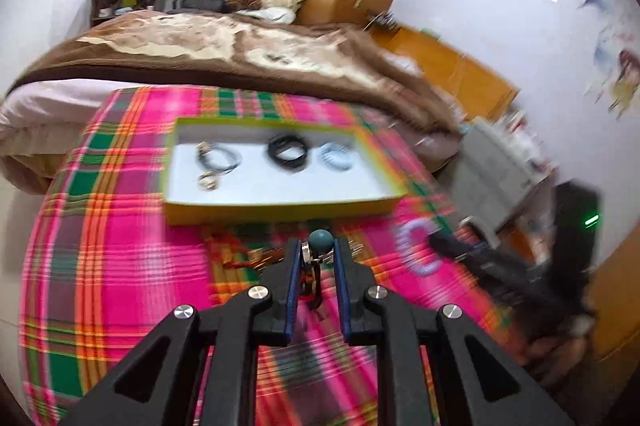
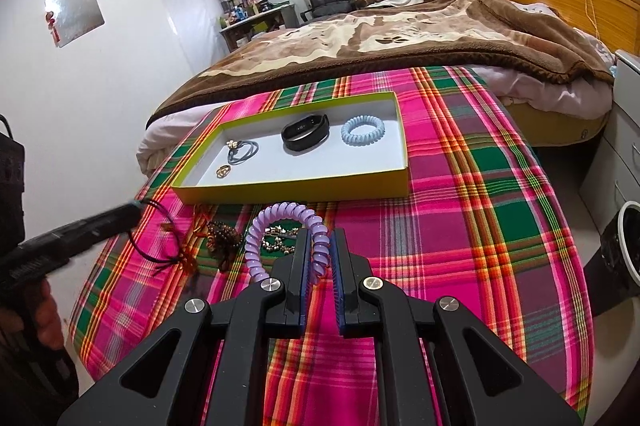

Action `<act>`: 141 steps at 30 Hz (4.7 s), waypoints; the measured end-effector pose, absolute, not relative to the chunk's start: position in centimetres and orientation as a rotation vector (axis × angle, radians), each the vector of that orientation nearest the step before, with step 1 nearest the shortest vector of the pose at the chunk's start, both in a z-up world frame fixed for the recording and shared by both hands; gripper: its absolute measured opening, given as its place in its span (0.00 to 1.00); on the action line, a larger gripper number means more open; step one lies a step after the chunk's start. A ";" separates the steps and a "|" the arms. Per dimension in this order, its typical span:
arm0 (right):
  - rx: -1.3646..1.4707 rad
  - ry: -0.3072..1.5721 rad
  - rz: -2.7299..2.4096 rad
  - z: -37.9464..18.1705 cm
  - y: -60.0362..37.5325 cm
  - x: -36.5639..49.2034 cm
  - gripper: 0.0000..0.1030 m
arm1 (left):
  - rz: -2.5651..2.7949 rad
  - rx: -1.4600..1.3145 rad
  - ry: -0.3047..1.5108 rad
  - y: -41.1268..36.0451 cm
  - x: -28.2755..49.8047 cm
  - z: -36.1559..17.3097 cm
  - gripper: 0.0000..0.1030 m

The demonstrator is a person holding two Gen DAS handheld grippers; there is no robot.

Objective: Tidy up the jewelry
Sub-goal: 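Carry the lavender coil and black teal-bead hair tie over the white tray, then lower both held items into the tray and open both grippers, then grasp the rhinestone hair clip with the right gripper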

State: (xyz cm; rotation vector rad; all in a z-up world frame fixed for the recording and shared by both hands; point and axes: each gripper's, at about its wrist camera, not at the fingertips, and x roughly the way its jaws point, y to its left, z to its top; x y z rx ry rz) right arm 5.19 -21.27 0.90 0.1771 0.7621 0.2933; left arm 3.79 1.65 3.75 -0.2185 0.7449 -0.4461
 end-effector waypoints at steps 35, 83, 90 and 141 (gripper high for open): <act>0.169 0.774 0.319 0.8 -20.1 7.2 0.10 | -0.336 -0.079 0.806 1.2 6.3 1.0 0.16; -0.045 0.939 0.175 -2.4 -19.9 20.5 0.10 | -0.320 -0.080 0.950 -0.7 19.6 -2.2 0.17; -0.067 0.943 0.164 -2.6 -19.8 20.7 0.10 | -0.316 -0.074 0.962 -0.8 19.8 -2.6 0.18; -0.131 0.886 0.600 -2.3 -14.7 11.8 0.49 | -0.228 -0.242 0.837 6.8 7.0 0.5 0.49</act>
